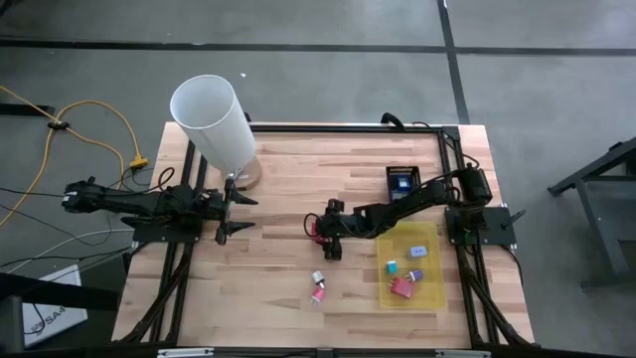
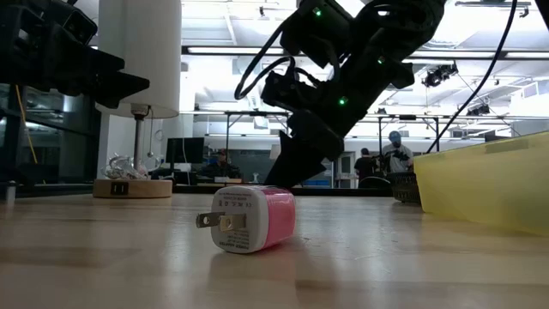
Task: Pick & Place Office items
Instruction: Put the red charger adapter into the yellow bin
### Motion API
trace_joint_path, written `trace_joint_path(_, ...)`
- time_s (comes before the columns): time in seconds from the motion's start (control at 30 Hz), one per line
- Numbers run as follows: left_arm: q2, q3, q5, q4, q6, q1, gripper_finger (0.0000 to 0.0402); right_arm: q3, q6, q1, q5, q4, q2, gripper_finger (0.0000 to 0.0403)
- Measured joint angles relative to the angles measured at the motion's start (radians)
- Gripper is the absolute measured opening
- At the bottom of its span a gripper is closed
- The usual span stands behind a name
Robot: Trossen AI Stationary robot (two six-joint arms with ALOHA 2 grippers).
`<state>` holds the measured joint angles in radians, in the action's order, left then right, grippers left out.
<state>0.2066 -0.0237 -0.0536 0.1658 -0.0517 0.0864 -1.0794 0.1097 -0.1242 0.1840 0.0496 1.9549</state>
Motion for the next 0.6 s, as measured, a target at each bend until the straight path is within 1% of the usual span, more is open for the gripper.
trace_joint_path(0.33,0.0,0.0,0.0,0.0,0.0,0.0,0.0293,0.0,0.002,0.0,0.0,-0.017,0.0,0.0257)
trace_joint_path(0.6,0.0,0.0,0.0,0.0,0.0,0.0,0.0293,0.0,0.002,0.0,-0.001,-0.017,0.0,0.0253)
